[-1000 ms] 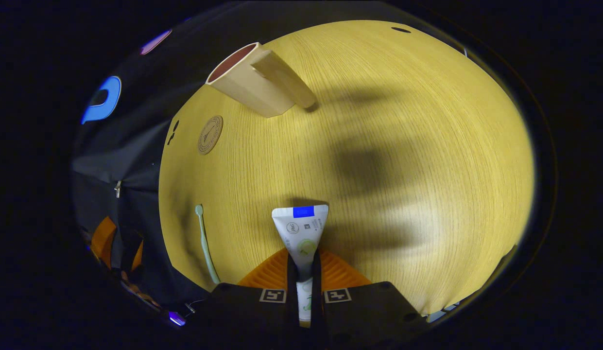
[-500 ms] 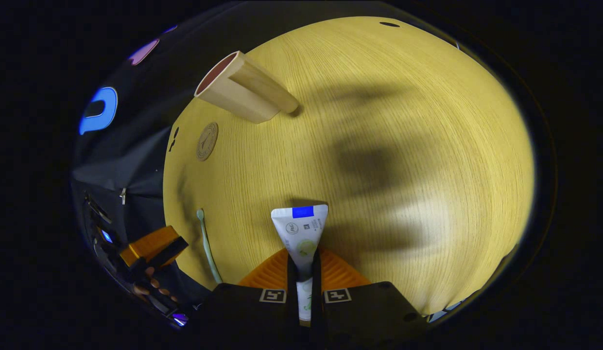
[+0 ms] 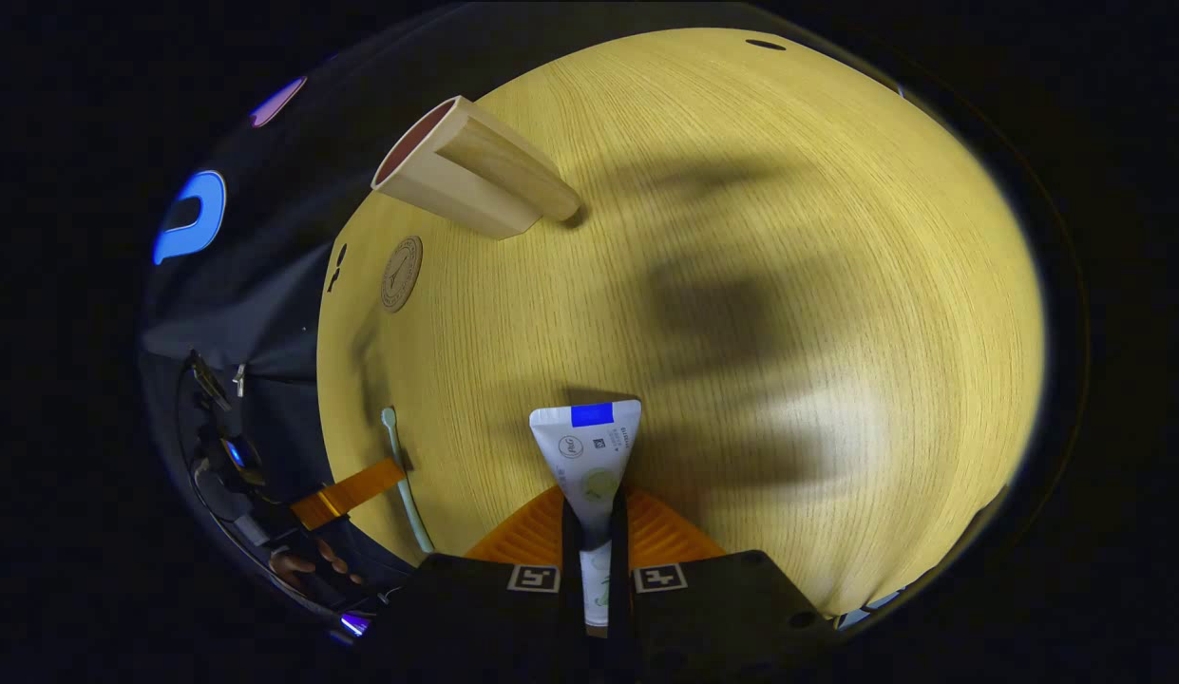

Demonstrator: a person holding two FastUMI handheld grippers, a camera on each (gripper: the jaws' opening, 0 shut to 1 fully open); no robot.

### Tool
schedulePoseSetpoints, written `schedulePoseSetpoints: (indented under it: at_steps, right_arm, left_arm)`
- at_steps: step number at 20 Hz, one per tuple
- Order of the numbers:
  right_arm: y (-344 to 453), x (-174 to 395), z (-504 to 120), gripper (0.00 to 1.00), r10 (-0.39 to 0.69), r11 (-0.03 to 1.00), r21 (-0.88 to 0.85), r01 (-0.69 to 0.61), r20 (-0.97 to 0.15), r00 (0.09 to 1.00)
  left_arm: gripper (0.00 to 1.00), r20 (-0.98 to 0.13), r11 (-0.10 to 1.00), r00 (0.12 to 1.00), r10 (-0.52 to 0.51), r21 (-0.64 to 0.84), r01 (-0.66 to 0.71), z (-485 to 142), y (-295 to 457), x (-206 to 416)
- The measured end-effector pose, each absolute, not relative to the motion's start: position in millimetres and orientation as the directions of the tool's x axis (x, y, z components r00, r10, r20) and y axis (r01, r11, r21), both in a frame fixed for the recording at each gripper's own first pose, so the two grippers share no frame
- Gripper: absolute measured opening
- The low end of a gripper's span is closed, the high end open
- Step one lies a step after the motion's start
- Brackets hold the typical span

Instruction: Put the toothbrush and toothpaste on the desktop into the cup, then pick up the cup and place it on the coaster on the desktop.

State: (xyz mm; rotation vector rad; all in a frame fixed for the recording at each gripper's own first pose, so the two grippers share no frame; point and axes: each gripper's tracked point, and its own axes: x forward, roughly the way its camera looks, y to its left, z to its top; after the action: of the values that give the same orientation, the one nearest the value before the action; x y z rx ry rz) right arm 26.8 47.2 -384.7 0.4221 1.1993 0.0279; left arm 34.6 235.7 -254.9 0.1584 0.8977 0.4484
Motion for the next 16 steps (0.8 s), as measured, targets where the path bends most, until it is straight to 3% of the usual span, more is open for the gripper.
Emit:
schedulePoseSetpoints:
  at_steps: [1,2,3,5,6,10,16]
  right_arm:
    - [46.6,26.1,-385.1,0.13,0.237,0.922,0.327,0.207,-0.9,0.367]
    - [46.7,25.8,-386.0,0.13,0.234,0.922,0.323,0.212,-0.903,0.36]
    - [47.2,26.5,-387.5,0.13,0.229,0.923,0.319,0.215,-0.905,0.359]
    - [47.2,25.3,-388.3,0.13,0.221,0.928,0.307,0.212,-0.91,0.35]
    - [46.9,24.3,-388.0,0.13,0.216,0.93,0.301,0.212,-0.912,0.348]
    - [50.2,21.7,-393.1,0.13,0.199,0.937,0.282,0.208,-0.918,0.344]
    - [53.3,18.9,-395.9,0.13,0.186,0.939,0.273,0.211,-0.916,0.356]
  left_arm:
    - [0.55,-0.713,0.888,0.53,0.459,0.345,-0.305,-255.4,239.0,33.1]
    - [0.48,-0.708,0.878,0.521,0.478,0.37,-0.304,-255.6,241.1,30.0]
    - [0.49,-0.701,0.868,0.512,0.496,0.391,-0.306,-254.2,244.7,29.4]
    - [0.28,-0.688,0.847,0.494,0.531,0.431,-0.31,-253.0,250.8,27.1]
    - [0.23,-0.686,0.843,0.491,0.537,0.443,-0.304,-253.0,249.7,27.3]
    - [0.16,-0.687,0.842,0.486,0.54,0.453,-0.294,-253.9,248.5,28.9]
    - [0.07,-0.663,0.857,0.544,0.515,0.401,-0.323,-250.8,247.5,28.9]
